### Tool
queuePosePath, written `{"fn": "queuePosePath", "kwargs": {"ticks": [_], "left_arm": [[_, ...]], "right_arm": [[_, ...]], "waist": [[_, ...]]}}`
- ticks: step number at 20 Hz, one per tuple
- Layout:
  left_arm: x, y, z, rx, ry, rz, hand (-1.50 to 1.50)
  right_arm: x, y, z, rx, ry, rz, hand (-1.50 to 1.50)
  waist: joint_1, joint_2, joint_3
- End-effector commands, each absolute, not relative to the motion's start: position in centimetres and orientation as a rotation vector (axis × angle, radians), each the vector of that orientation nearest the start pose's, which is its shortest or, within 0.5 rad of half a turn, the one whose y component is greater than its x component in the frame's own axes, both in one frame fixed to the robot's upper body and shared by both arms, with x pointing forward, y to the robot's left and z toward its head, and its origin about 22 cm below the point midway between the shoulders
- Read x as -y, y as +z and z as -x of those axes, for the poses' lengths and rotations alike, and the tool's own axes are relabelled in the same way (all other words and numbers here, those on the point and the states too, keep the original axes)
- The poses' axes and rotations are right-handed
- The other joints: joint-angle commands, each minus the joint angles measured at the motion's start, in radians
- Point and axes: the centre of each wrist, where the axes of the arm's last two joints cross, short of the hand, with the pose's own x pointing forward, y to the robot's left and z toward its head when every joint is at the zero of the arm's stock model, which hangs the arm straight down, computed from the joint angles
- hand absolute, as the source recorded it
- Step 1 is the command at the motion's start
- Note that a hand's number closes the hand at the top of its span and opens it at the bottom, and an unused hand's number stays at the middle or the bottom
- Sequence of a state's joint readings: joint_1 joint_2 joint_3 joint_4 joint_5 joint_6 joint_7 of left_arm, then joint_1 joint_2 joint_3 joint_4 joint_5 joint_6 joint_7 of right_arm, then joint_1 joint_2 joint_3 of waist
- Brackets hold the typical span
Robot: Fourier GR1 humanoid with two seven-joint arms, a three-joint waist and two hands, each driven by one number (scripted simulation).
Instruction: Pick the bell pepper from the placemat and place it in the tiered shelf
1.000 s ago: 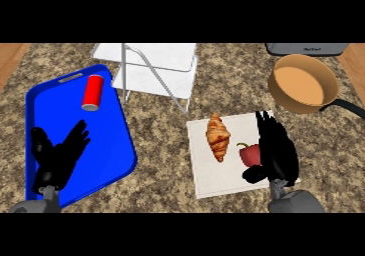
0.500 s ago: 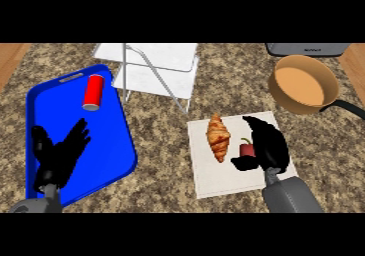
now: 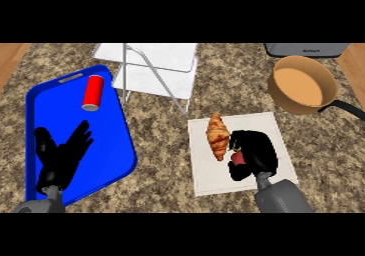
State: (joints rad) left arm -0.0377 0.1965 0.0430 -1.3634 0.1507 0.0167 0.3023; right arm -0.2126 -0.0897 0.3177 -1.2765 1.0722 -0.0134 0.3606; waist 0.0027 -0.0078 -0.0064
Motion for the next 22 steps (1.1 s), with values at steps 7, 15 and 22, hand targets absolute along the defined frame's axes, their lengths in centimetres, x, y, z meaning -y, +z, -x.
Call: {"fn": "queuePosePath", "kwargs": {"ticks": [7,15,22], "left_arm": [[-26.6,-1.7,-27.0,1.13,-0.076,-0.015,0.0],[-26.1,-1.8,-27.5,1.126,-0.076,-0.031,0.0],[-26.4,-2.9,-27.1,1.086,-0.057,-0.035,0.0]], "right_arm": [[4.3,2.4,-27.5,1.116,0.976,0.653,1.5],[-1.9,11.7,-27.4,1.415,0.737,0.736,1.5],[-5.0,19.6,-27.5,1.524,0.598,0.887,1.5]], "waist": [[0.147,0.031,0.009],[0.128,0.009,0.004],[0.103,-0.005,0.0]]}}
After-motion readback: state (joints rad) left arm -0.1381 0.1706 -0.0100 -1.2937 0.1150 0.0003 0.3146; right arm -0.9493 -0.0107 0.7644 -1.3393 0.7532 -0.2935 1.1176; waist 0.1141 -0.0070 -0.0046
